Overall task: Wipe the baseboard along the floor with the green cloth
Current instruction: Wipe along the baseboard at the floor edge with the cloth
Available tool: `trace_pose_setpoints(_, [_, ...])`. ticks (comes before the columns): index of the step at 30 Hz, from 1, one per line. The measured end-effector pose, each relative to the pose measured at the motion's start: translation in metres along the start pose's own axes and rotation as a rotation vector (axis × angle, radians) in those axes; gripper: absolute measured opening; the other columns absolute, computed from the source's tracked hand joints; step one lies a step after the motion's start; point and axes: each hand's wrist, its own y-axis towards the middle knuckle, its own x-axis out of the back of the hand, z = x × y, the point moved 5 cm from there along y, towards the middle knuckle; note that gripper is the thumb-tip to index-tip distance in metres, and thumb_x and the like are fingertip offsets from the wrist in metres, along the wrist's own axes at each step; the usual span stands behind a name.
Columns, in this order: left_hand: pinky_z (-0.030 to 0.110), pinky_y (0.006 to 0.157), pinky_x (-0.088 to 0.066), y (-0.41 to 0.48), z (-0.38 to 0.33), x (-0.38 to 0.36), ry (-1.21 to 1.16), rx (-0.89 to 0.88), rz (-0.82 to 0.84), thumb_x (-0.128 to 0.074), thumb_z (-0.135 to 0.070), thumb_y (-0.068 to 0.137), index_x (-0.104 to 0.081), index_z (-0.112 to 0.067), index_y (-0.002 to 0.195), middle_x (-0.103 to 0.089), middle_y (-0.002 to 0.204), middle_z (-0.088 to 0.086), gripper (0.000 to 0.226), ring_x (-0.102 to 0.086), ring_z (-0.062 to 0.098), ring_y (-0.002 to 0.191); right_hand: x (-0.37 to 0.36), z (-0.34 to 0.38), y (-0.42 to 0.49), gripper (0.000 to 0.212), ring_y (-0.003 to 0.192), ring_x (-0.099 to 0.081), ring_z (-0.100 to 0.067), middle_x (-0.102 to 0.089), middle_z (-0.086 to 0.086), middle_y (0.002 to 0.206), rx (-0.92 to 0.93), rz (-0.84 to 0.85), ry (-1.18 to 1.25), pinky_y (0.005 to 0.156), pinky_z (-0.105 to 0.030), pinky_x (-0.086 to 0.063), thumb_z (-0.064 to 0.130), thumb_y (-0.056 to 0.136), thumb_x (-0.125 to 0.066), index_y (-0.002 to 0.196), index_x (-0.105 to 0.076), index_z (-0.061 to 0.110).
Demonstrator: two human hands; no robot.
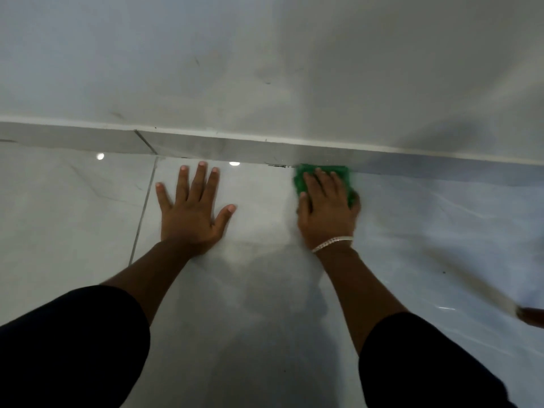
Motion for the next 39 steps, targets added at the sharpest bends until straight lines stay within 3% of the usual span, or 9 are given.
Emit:
trace_pose_setpoints(6, [0.071, 0.116, 0.001, 0.001, 0.005, -0.003, -0.001, 0.017, -0.003, -0.013, -0.075, 0.087, 0.003, -0.029, 0.158, 0.004, 0.169, 0.002, 0.086, 0.007, 0.033, 0.154, -0.004, 0.025, 0.003, 0.051, 0.135, -0.038, -0.031, -0.048, -0.011, 0.142, -0.4, -0.043, -0.024, 0.105, -0.058, -0.029, 0.027, 0.081, -0.047, 0.131, -0.052, 0.02])
trace_pose_setpoints(10, [0.07, 0.117, 0.002, 0.001, 0.004, -0.002, 0.003, 0.014, 0.002, -0.014, -0.075, 0.086, 0.002, -0.027, 0.158, 0.005, 0.169, 0.002, 0.088, 0.008, 0.032, 0.154, -0.028, 0.108, -0.004, 0.058, 0.13, -0.038, -0.037, -0.047, -0.015, 0.137, -0.042, 0.123, -0.017, 0.101, -0.063, -0.03, 0.028, 0.074, -0.051, 0.13, -0.051, 0.019])
trace_pose_setpoints(14, [0.07, 0.117, -0.001, -0.001, 0.009, 0.001, -0.008, -0.006, 0.003, -0.016, -0.074, 0.088, 0.001, -0.029, 0.158, 0.003, 0.169, 0.0, 0.085, 0.007, 0.029, 0.155, -0.016, 0.084, 0.008, 0.051, 0.128, -0.043, -0.033, -0.05, -0.008, 0.139, 0.088, 0.096, -0.036, 0.1, -0.057, -0.034, 0.031, 0.078, -0.05, 0.128, -0.055, 0.026])
trace_pose_setpoints(18, [0.071, 0.116, -0.002, -0.002, 0.01, 0.002, -0.018, 0.001, -0.002, -0.016, -0.073, 0.088, 0.001, -0.03, 0.158, 0.003, 0.169, 0.0, 0.084, 0.006, 0.03, 0.155, 0.005, -0.002, 0.007, 0.046, 0.131, -0.039, -0.031, -0.049, -0.006, 0.141, -0.219, -0.014, -0.052, 0.102, -0.055, -0.033, 0.028, 0.081, -0.051, 0.128, -0.055, 0.028])
trace_pose_setpoints(22, [0.072, 0.115, -0.002, -0.001, 0.009, 0.0, 0.011, 0.007, 0.008, -0.015, -0.073, 0.089, 0.004, -0.029, 0.158, 0.006, 0.169, 0.001, 0.084, 0.008, 0.031, 0.154, -0.001, 0.016, 0.006, 0.049, 0.127, -0.042, -0.034, -0.051, -0.013, 0.135, -0.535, -0.088, -0.057, 0.098, -0.055, -0.034, 0.022, 0.077, -0.044, 0.125, -0.055, 0.02])
trace_pose_setpoints(27, [0.071, 0.116, 0.0, 0.0, 0.01, -0.001, 0.024, 0.009, 0.006, -0.012, -0.075, 0.087, 0.003, -0.029, 0.158, 0.006, 0.169, 0.001, 0.086, 0.009, 0.03, 0.154, -0.028, 0.114, 0.0, 0.055, 0.125, -0.043, -0.037, -0.052, -0.015, 0.13, -0.064, 0.097, -0.042, 0.095, -0.057, -0.037, 0.026, 0.069, -0.046, 0.123, -0.056, 0.018])
trace_pose_setpoints(32, [0.07, 0.116, 0.0, -0.003, 0.01, 0.002, 0.009, 0.012, 0.016, -0.011, -0.075, 0.087, 0.003, -0.03, 0.158, 0.006, 0.169, -0.001, 0.085, 0.009, 0.029, 0.155, -0.009, 0.078, 0.015, 0.048, 0.121, -0.045, -0.035, -0.054, -0.008, 0.13, 0.068, 0.101, -0.106, 0.089, -0.05, -0.04, 0.027, 0.074, -0.053, 0.122, -0.059, 0.025])
trace_pose_setpoints(36, [0.071, 0.116, -0.001, -0.003, 0.008, 0.003, 0.005, 0.011, 0.004, -0.011, -0.074, 0.088, 0.002, -0.029, 0.158, 0.004, 0.169, 0.0, 0.084, 0.007, 0.03, 0.155, 0.007, 0.011, 0.011, 0.045, 0.127, -0.04, -0.032, -0.051, -0.004, 0.136, -0.165, 0.045, -0.115, 0.092, -0.049, -0.036, 0.025, 0.08, -0.05, 0.124, -0.057, 0.028])
trace_pose_setpoints(39, [0.072, 0.115, -0.001, -0.002, 0.007, 0.001, 0.014, 0.013, 0.0, -0.011, -0.073, 0.088, 0.0, -0.027, 0.158, 0.002, 0.169, 0.002, 0.085, 0.005, 0.032, 0.155, -0.003, 0.043, 0.009, 0.044, 0.126, -0.043, -0.034, -0.053, -0.007, 0.134, -0.356, -0.02, -0.071, 0.09, -0.05, -0.034, 0.024, 0.076, -0.048, 0.119, -0.059, 0.025])
